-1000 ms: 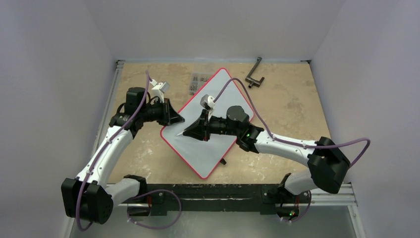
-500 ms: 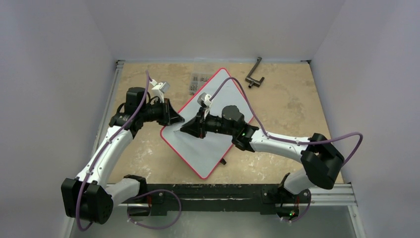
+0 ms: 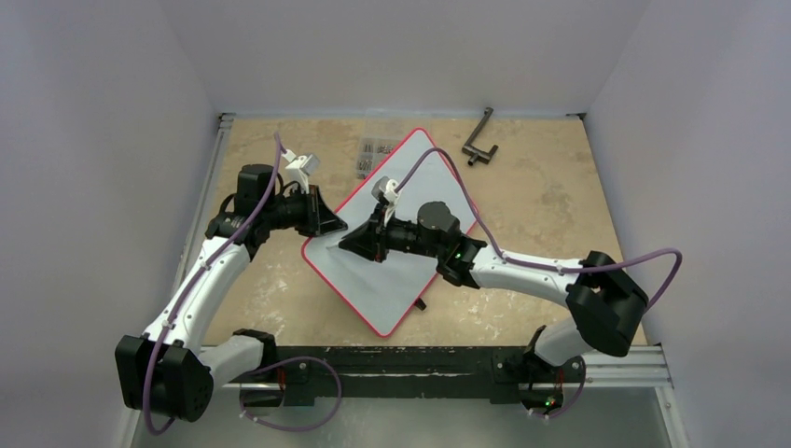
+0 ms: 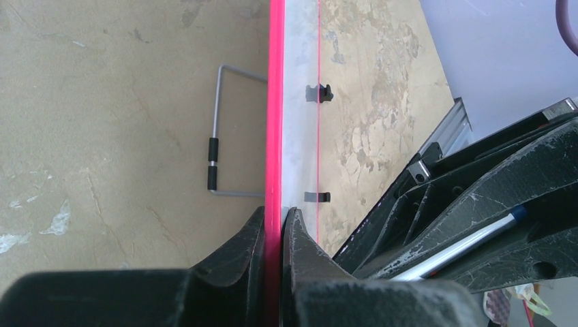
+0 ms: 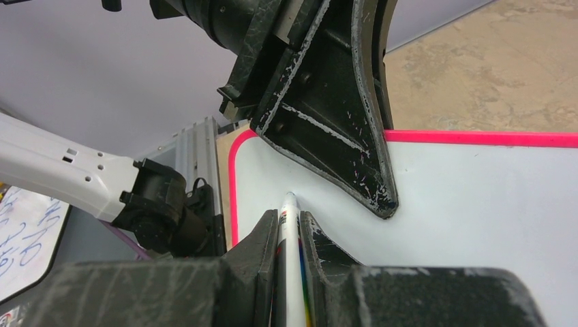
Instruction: Write a sentence on the whiteboard
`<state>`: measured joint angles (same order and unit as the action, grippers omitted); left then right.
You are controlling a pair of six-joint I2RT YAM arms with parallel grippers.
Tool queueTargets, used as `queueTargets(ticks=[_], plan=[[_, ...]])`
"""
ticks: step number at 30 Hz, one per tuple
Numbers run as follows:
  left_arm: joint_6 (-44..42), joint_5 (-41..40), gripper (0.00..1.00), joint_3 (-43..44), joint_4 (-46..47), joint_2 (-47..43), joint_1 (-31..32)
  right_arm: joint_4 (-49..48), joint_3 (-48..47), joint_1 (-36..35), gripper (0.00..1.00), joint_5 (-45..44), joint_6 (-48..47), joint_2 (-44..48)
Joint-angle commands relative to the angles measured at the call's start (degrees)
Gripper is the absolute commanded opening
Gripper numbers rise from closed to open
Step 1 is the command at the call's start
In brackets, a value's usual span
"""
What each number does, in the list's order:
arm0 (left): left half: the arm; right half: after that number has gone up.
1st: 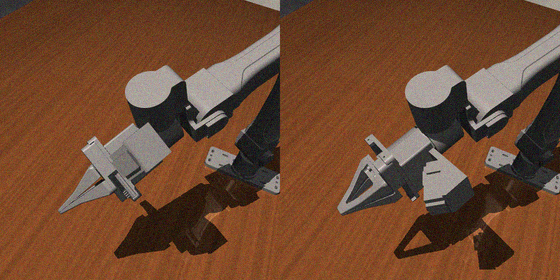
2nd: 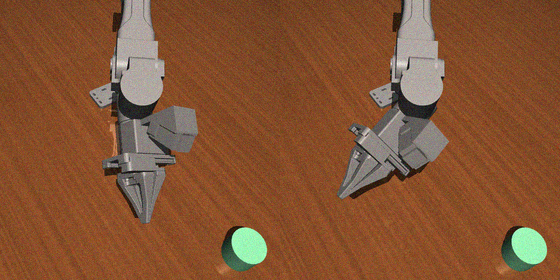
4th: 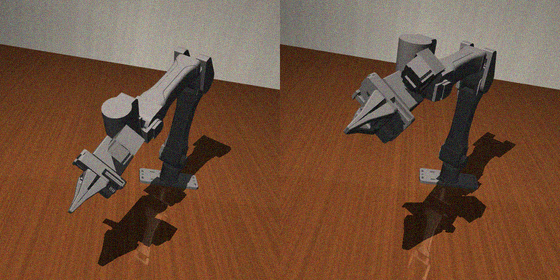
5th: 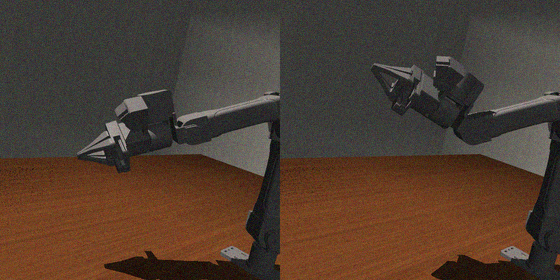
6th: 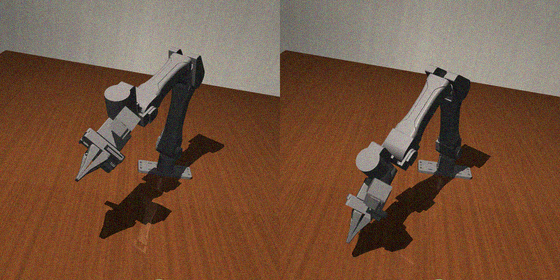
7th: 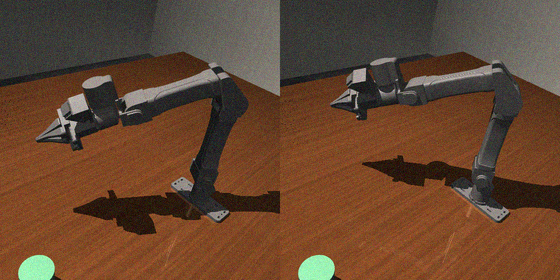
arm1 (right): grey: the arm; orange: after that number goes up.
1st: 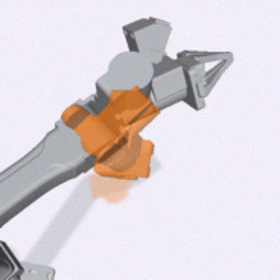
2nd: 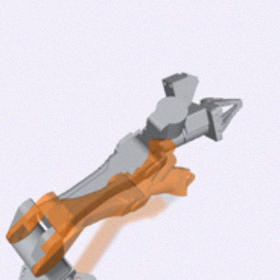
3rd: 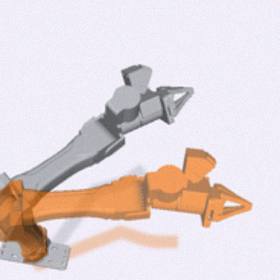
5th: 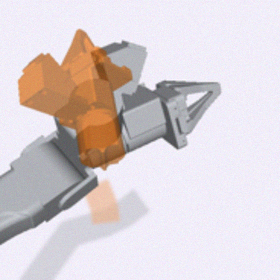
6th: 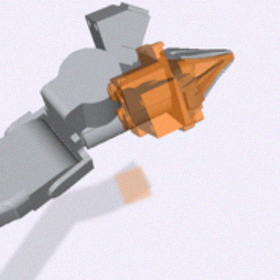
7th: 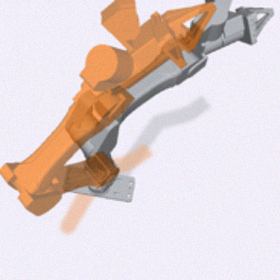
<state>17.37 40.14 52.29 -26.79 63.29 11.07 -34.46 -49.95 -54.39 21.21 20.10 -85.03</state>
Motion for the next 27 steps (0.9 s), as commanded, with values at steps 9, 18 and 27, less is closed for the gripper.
queueTargets(ticks=[9, 18, 27], plan=[[-10.6, -10.3, 0.0, 0.3, -3.0, 0.5, 0.1, -0.4, 5.8, -1.4, 0.0, -4.5, -0.3, 2.6], [-10.5, -10.6, 0.0, 0.0, -2.9, 0.0, 0.1, 1.9, 9.0, -2.6, 0.0, -6.5, -0.6, 5.5], [-10.4, -10.5, 0.0, -0.1, -2.9, 0.0, 0.1, 5.9, 5.6, -3.3, 0.0, -4.0, -1.7, 10.3]])
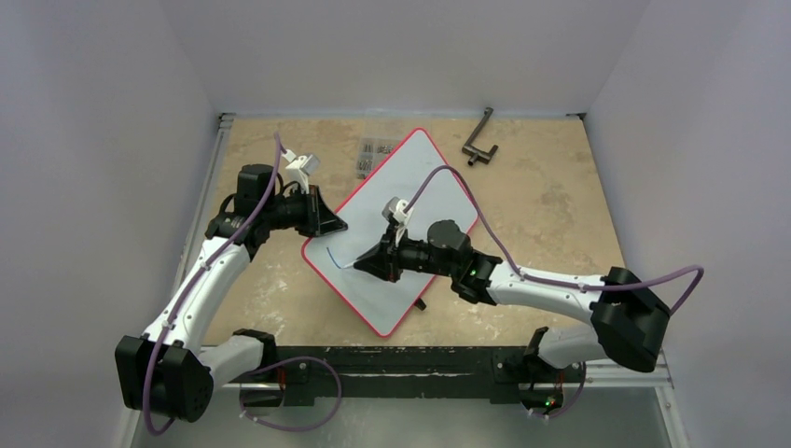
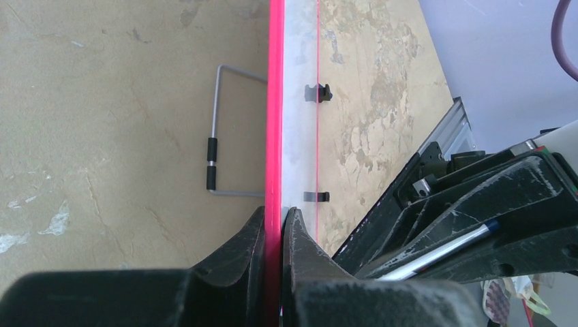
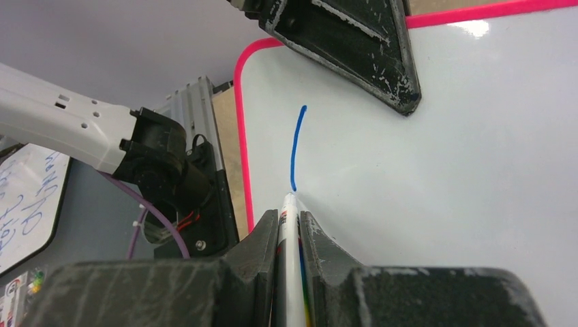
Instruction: Write a sentence on the whiteboard
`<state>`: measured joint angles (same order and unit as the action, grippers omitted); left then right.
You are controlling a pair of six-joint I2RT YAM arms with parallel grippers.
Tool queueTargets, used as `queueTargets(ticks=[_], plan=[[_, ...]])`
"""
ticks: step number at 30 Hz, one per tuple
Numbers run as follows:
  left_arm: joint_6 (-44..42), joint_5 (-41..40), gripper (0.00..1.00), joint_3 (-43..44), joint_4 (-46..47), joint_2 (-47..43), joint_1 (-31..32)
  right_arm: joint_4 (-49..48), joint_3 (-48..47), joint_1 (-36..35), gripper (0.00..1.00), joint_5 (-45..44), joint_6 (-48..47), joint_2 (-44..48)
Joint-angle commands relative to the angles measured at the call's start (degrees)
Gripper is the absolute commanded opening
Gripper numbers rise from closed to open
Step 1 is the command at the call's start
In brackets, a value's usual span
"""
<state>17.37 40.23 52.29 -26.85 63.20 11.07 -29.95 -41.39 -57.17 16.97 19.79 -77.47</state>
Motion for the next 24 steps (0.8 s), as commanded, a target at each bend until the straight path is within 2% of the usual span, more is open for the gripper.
queueTargets(ticks=[1, 6, 13, 24], plan=[[-10.4, -10.5, 0.0, -0.1, -2.9, 0.0, 0.1, 1.4, -3.8, -0.5, 0.0, 0.8, -1.4, 3.1], [-10.3, -10.3, 0.0, -0.2, -2.9, -0.2, 0.1, 0.9, -7.2, -0.5, 0.0, 1.8, -1.2, 3.2], [-10.2, -10.0, 0.0, -0.4, -2.8, -0.3, 0.1, 0.3, -11.5, -0.5, 0.0, 1.1, -0.6, -1.8], [-10.0, -9.7, 0.0, -0.4, -2.7, -0.4, 0.1, 0.5, -13.4, -0.5, 0.0, -2.3, -0.7, -4.4]])
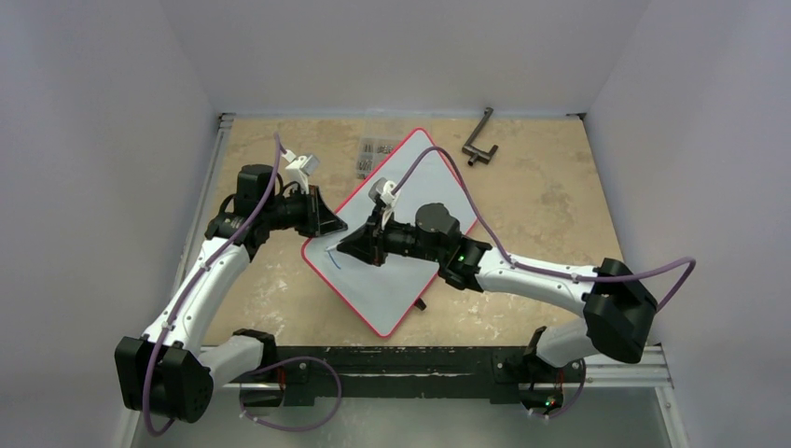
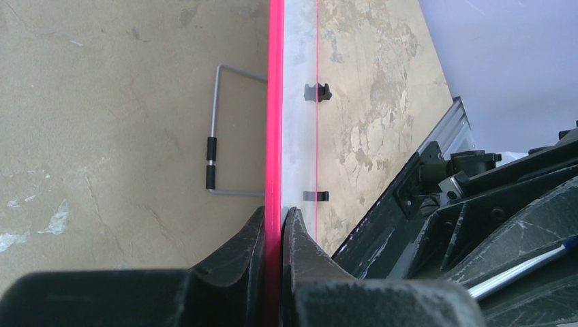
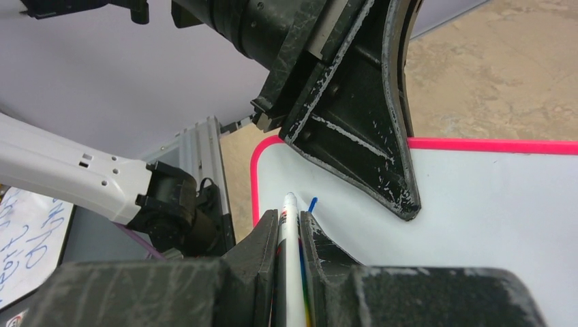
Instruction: Write a sentence on the whiteboard
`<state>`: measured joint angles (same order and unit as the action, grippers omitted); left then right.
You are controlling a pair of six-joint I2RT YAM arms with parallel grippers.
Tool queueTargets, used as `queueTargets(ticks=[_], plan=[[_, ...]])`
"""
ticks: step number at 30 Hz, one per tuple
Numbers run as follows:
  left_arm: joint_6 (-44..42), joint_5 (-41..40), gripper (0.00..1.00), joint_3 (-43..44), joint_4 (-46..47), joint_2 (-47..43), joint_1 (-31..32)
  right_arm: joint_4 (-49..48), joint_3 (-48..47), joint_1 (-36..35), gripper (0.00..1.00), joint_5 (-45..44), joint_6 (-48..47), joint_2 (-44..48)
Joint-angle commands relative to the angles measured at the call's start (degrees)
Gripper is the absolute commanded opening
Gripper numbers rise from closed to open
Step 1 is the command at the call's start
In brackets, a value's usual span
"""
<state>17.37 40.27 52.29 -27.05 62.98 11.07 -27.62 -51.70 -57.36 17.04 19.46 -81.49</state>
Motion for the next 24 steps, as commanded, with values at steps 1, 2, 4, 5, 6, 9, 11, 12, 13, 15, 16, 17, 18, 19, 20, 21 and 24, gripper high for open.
queueTargets(ticks=[1, 2, 4, 5, 6, 9, 11, 12, 13, 15, 16, 17, 18, 19, 20, 21, 24], plan=[[-10.0, -9.7, 0.0, -0.4, -2.4, -0.2, 0.1, -1.6, -3.1, -0.3, 0.0, -2.7, -0.4, -0.6], [-10.0, -9.7, 0.0, -0.4, -2.5, -0.3, 0.1, -1.5, -3.2, -0.3, 0.0, -3.1, -0.3, -0.9], [-10.0, -9.7, 0.0, -0.5, -2.5, -0.2, 0.1, -1.2, -3.1, -0.3, 0.0, -4.0, -0.4, -1.2], [-10.0, -9.7, 0.0, -0.5, -2.5, -0.3, 0.1, -1.0, -3.2, -0.3, 0.0, -4.5, -0.4, -1.4], [-10.0, -9.7, 0.0, -0.5, -2.5, -0.3, 0.1, -0.9, -3.1, -0.3, 0.0, -4.9, -0.4, -1.5], [-10.0, -9.6, 0.0, -0.5, -2.4, -0.3, 0.1, -0.6, -3.2, -0.2, 0.0, -5.7, -0.5, -2.0], [-10.0, -9.6, 0.0, -0.4, -2.4, -0.4, 0.1, -0.3, -3.3, -0.3, 0.0, -6.4, -0.6, -2.2], [-10.0, -9.6, 0.0, -0.5, -2.4, -0.4, 0.1, -0.1, -3.3, -0.3, 0.0, -7.0, -0.7, -2.3], [-10.0, -9.6, 0.0, -0.6, -2.4, -0.4, 0.1, 0.1, -3.3, -0.3, 0.0, -7.5, -0.7, -2.4], [-10.0, -9.6, 0.0, -0.6, -2.4, -0.4, 0.1, 0.8, -3.3, -0.3, 0.0, -8.7, -0.9, -2.5], [-9.9, -9.6, 0.0, -0.6, -2.4, -0.3, 0.1, 1.3, -3.2, -0.3, 0.0, -9.4, -1.0, -2.4], [-9.9, -9.6, 0.0, -0.6, -2.4, -0.3, 0.1, 1.7, -3.2, -0.3, 0.0, -10.0, -1.1, -2.4], [-9.9, -9.6, 0.0, -0.6, -2.4, -0.3, 0.1, 2.2, -3.0, -0.3, 0.0, -10.7, -1.3, -2.4], [-9.9, -9.7, 0.0, -0.6, -2.4, -0.4, 0.1, 2.6, -3.0, -0.3, 0.0, -11.3, -1.4, -2.2], [-9.9, -9.7, 0.0, -0.6, -2.4, -0.3, 0.1, 3.0, -2.7, -0.3, 0.0, -11.9, -1.5, -2.1], [-9.9, -9.7, 0.0, -0.6, -2.3, -0.3, 0.0, 3.3, -2.4, -0.3, 0.0, -12.6, -1.5, -2.0], [-9.9, -9.6, 0.0, -0.6, -2.3, -0.3, 0.1, 4.1, -1.5, -0.3, 0.0, -14.1, -1.6, -1.2]])
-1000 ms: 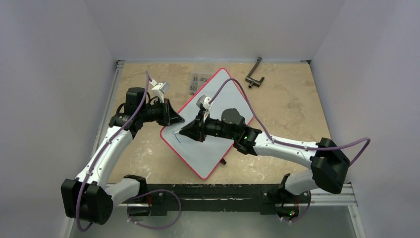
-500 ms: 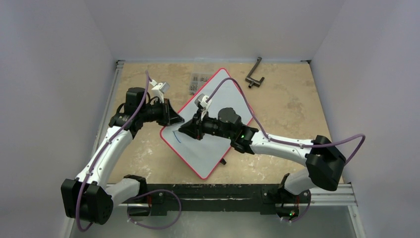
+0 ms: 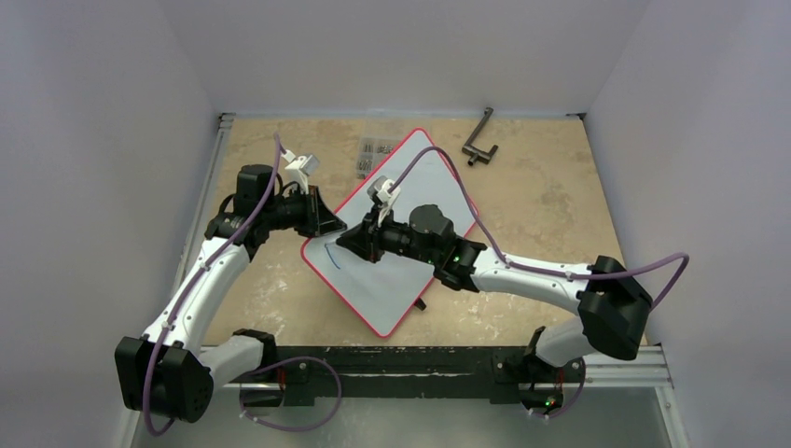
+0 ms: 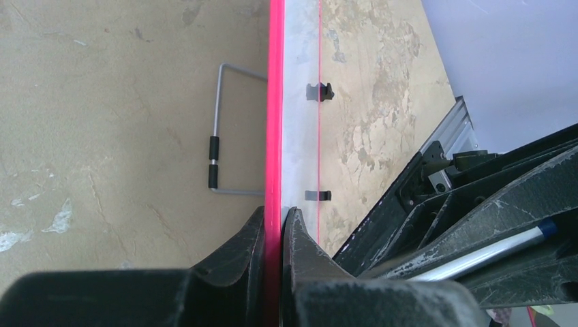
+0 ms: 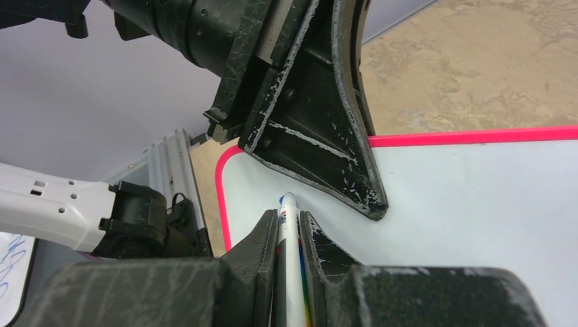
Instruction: Write a sentence on the whiteboard
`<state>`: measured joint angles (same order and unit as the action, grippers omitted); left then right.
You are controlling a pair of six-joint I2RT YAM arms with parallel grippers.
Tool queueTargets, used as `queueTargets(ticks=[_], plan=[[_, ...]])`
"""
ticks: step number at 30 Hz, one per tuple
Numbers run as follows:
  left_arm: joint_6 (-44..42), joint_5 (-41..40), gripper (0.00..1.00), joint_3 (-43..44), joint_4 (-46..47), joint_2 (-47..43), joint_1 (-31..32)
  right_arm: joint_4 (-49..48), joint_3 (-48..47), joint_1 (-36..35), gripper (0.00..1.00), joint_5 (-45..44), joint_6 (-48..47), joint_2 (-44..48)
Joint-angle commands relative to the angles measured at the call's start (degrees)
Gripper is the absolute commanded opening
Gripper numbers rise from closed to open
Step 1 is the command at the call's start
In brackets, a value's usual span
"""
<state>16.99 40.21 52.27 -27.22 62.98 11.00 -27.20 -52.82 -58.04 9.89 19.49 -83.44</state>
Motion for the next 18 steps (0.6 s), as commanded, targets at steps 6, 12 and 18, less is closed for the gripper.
queueTargets(ticks=[6, 12, 18], plan=[[-9.4, -9.5, 0.0, -0.6, -2.1, -0.3, 0.2, 5.2, 1.2, 0.4, 0.0, -8.5, -1.9, 2.1], [-9.5, -9.6, 0.0, -0.5, -2.1, -0.4, 0.2, 6.9, 2.9, 0.4, 0.0, -9.7, -2.0, 3.0], [-9.5, -9.7, 0.0, -0.7, -2.1, -0.4, 0.2, 7.5, 5.2, 0.4, 0.0, -9.7, -1.7, 3.8]])
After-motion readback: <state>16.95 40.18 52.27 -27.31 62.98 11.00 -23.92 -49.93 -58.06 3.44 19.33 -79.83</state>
